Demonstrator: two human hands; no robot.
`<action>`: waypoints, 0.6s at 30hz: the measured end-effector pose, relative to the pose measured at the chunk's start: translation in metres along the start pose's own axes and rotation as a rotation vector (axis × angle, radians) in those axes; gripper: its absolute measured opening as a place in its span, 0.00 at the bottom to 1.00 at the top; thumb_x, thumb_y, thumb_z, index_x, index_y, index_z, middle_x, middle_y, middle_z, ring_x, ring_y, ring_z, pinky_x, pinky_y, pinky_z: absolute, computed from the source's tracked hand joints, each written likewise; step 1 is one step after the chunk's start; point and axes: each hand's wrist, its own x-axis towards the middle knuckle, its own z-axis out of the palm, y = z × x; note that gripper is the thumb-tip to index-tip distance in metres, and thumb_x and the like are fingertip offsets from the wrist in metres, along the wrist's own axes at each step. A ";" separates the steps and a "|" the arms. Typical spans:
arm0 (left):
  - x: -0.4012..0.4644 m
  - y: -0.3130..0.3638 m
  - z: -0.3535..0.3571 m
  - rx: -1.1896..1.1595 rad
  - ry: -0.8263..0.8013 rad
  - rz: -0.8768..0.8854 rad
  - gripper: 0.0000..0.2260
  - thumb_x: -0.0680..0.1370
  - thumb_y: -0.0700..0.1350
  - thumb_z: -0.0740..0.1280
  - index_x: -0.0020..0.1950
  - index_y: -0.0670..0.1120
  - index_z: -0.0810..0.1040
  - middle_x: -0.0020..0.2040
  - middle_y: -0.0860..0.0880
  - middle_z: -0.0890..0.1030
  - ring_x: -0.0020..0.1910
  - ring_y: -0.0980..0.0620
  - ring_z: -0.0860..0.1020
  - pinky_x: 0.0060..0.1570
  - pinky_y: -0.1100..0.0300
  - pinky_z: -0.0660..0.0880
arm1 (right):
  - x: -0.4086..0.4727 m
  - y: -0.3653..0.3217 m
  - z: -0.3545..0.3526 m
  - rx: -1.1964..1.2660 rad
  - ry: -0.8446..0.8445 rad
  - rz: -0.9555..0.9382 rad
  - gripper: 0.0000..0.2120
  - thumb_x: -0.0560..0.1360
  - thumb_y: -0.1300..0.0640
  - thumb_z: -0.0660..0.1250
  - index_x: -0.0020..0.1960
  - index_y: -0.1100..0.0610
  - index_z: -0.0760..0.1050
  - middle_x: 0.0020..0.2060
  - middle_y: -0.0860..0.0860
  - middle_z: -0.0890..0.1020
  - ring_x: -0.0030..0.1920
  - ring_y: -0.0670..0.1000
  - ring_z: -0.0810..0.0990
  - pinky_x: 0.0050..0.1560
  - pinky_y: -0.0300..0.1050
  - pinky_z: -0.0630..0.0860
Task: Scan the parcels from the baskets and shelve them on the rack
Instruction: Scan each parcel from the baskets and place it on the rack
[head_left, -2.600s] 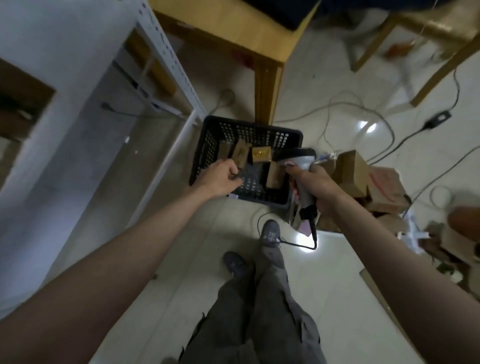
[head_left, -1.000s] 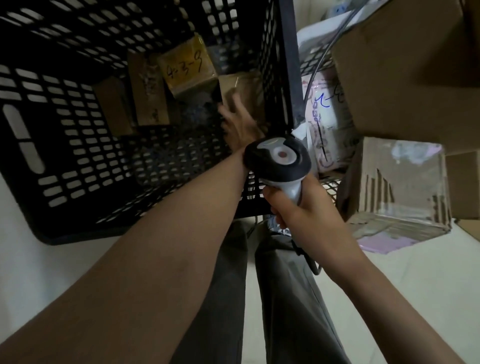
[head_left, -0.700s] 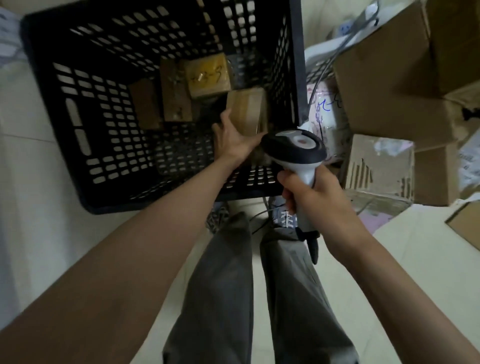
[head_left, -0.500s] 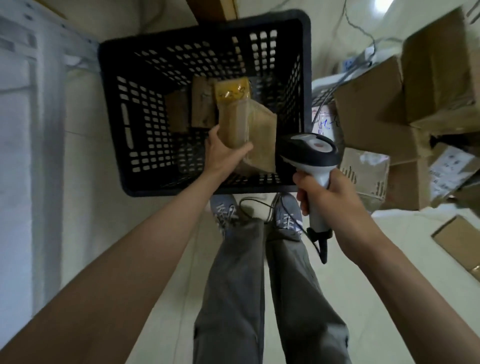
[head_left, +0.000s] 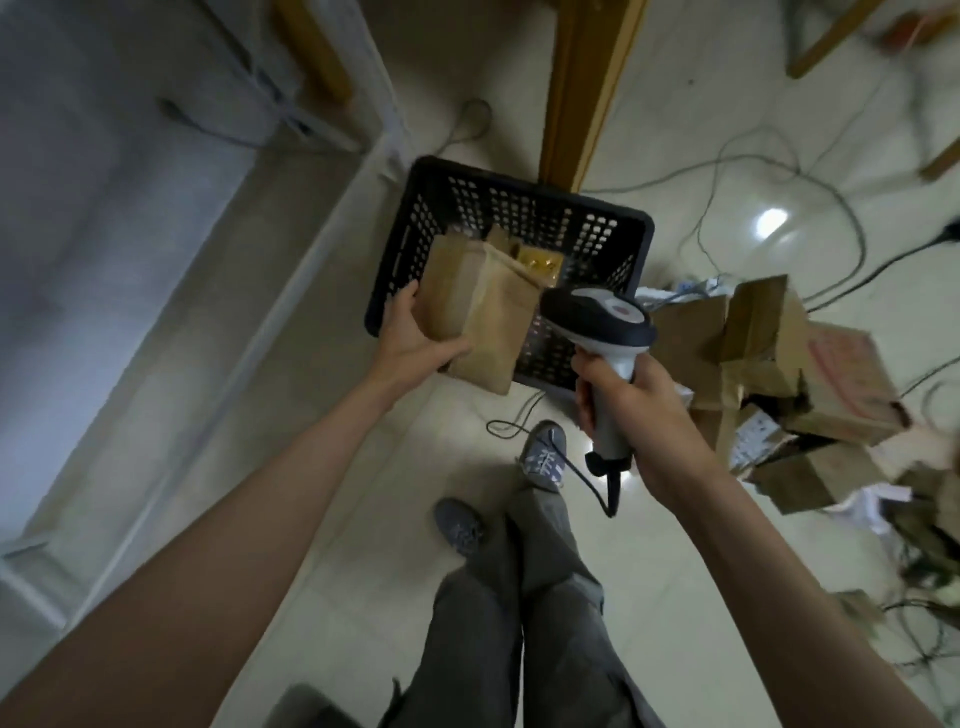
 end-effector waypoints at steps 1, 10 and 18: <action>-0.017 0.004 -0.014 0.018 0.003 0.020 0.52 0.67 0.53 0.80 0.82 0.49 0.53 0.77 0.48 0.61 0.75 0.49 0.64 0.74 0.48 0.65 | -0.011 -0.007 0.007 -0.010 -0.013 -0.012 0.07 0.82 0.59 0.64 0.50 0.62 0.71 0.32 0.56 0.76 0.30 0.51 0.73 0.32 0.46 0.72; -0.164 0.020 -0.132 0.249 0.142 0.158 0.58 0.63 0.49 0.82 0.82 0.43 0.49 0.76 0.44 0.57 0.77 0.45 0.59 0.75 0.47 0.62 | -0.122 -0.079 0.068 -0.094 -0.200 -0.170 0.09 0.82 0.59 0.64 0.46 0.62 0.75 0.34 0.57 0.77 0.32 0.52 0.73 0.36 0.45 0.73; -0.284 0.054 -0.232 0.640 0.300 0.484 0.52 0.64 0.50 0.81 0.80 0.46 0.54 0.71 0.48 0.59 0.69 0.47 0.63 0.66 0.49 0.71 | -0.190 -0.186 0.104 -0.222 -0.371 -0.330 0.09 0.82 0.59 0.65 0.44 0.60 0.78 0.33 0.57 0.81 0.32 0.52 0.76 0.35 0.45 0.77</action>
